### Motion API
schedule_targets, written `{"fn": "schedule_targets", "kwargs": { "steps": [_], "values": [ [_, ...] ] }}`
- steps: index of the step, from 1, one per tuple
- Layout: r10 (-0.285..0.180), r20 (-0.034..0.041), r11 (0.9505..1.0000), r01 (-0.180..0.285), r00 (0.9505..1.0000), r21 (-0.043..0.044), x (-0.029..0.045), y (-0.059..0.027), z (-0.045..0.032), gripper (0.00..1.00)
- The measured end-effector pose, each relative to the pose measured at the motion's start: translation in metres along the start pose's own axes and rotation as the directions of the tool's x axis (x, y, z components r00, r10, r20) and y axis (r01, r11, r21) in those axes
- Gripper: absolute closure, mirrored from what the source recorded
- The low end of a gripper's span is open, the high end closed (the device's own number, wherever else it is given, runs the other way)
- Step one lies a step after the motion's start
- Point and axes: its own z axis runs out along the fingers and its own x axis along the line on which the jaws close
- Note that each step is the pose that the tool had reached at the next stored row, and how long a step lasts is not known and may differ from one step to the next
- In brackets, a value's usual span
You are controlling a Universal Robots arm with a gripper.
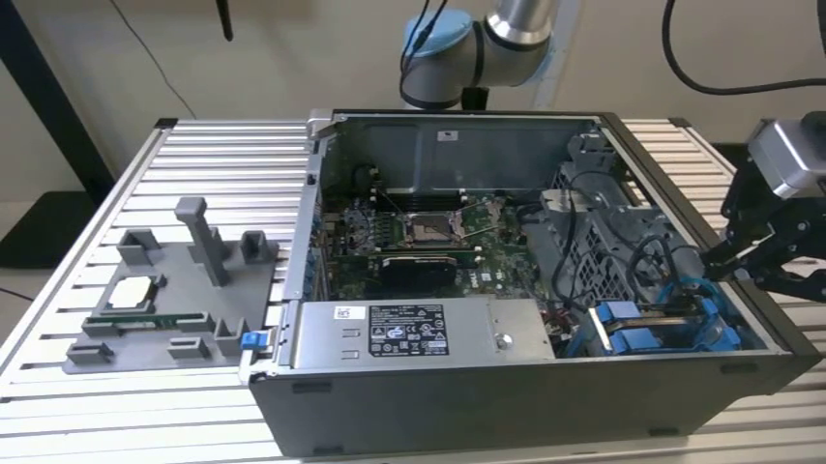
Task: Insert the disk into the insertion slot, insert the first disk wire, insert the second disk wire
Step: 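Insert the second disk wire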
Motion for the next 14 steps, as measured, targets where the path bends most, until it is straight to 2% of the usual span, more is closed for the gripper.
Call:
{"fn": "schedule_targets", "kwargs": {
  "steps": [2,5,6,12,14],
  "values": [
    [0.003,0.0024,1.0000,-0.003,1.0000,-0.0032,0.0002,0.0002,0.0007,0.00],
    [0.011,0.0035,0.9998,-0.011,0.9999,-0.0131,0.0004,0.0012,0.0016,0.00],
    [0.014,0.0035,0.9998,-0.014,0.9999,-0.0171,0.0005,0.0017,0.0018,1.00],
    [0.028,0.0054,0.9987,-0.028,0.9996,-0.0431,0.0008,0.0058,0.0027,1.00],
    [0.030,0.0073,0.9985,-0.030,0.9995,-0.0458,0.0009,0.0066,0.0027,1.00]
  ]
}}
